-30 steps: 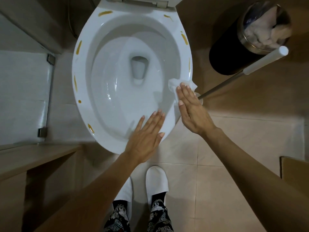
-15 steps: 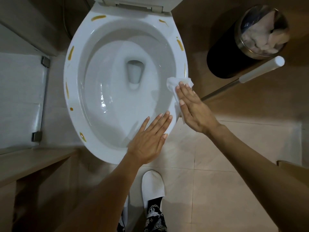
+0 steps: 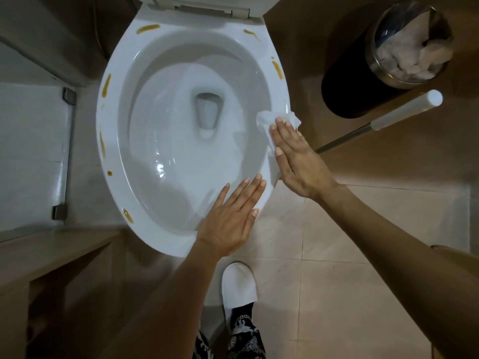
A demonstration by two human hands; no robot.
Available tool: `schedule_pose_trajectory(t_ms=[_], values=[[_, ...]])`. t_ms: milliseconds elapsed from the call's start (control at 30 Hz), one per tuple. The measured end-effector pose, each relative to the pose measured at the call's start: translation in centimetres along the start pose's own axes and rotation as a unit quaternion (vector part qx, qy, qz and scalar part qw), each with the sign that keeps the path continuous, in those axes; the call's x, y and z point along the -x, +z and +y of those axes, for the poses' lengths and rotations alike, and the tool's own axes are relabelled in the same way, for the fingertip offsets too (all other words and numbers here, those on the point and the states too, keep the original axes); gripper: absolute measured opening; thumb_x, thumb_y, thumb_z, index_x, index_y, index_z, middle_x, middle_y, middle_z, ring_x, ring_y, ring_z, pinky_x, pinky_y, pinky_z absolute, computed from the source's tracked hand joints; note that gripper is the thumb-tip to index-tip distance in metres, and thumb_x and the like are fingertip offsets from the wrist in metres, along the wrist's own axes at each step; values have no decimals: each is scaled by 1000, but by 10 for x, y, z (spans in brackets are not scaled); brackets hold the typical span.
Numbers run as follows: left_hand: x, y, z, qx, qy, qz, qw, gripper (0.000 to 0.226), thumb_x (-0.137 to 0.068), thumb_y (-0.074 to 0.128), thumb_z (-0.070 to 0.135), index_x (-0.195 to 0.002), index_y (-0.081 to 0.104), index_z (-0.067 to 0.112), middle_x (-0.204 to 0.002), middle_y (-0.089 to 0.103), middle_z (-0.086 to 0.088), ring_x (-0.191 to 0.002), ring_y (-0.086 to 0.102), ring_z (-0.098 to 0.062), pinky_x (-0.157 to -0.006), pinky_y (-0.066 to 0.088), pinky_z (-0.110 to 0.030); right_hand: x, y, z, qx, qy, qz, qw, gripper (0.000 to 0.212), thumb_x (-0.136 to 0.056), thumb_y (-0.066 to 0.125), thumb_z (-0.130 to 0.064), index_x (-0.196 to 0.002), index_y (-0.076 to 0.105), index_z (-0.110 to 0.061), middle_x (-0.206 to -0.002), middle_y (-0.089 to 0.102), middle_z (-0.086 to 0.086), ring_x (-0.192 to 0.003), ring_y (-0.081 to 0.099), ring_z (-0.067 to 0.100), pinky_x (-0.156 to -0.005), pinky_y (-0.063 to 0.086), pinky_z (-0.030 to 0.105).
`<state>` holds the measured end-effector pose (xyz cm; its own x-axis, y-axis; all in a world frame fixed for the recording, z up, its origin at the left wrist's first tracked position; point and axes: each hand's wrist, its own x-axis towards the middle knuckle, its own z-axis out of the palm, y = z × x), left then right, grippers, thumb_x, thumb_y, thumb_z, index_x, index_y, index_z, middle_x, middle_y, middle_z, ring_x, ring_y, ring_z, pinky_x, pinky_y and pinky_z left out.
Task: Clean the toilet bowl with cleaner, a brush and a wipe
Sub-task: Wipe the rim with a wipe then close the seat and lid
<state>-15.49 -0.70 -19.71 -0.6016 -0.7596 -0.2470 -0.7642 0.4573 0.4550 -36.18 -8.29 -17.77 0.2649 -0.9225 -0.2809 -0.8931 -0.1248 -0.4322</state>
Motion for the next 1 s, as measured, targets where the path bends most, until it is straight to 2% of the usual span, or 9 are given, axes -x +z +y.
schedule_pose_trajectory(t_ms=[100,333,567,700,833,1000], values=[[0,-1,0,2,0,-2,1000,54,-101,13,33,-152,-2,22,-159,0,6,-146,5,-10,-118,12,-40,2,-3,1,6,-4,-21,1000,57,-101,11,-39,-154,8,-16,-161,2,-2,-145,-7,5,-119,-2,25],[0,-1,1,19,-3,-8,1000,53,-100,1,37,-152,-3,23,-159,-2,8,-146,3,-9,-118,10,-39,-40,-14,10,11,20,-5,1000,56,-104,14,-39,-154,6,-17,-162,0,-1,-144,-9,5,-121,2,31],[0,-2,0,23,-6,-10,1000,53,-100,3,36,-152,-1,23,-160,1,7,-146,6,-10,-118,14,-40,2,-5,4,13,-14,-19,1000,56,-102,11,-38,-153,9,-17,-161,5,-3,-146,-4,5,-119,-1,25],[0,-3,1,29,-9,-10,1000,53,-101,9,35,-152,0,24,-159,1,9,-146,6,-8,-117,12,-39,-21,-15,7,14,3,-14,1000,54,-103,14,-35,-154,9,-19,-161,4,-3,-143,-8,2,-116,-5,23],[0,-5,2,31,-12,-12,999,54,-100,2,37,-153,3,24,-160,2,9,-146,7,-9,-117,12,-38,-53,-23,12,21,19,2,1000,53,-104,15,-35,-154,9,-19,-161,3,-3,-143,-7,3,-117,-4,24],[0,-4,1,34,-13,-15,999,54,-100,3,37,-153,3,24,-160,0,10,-146,4,-7,-118,7,-36,-37,-18,9,20,11,5,1000,56,-102,13,-38,-154,9,-17,-161,3,-3,-142,-9,2,-116,-5,23]])
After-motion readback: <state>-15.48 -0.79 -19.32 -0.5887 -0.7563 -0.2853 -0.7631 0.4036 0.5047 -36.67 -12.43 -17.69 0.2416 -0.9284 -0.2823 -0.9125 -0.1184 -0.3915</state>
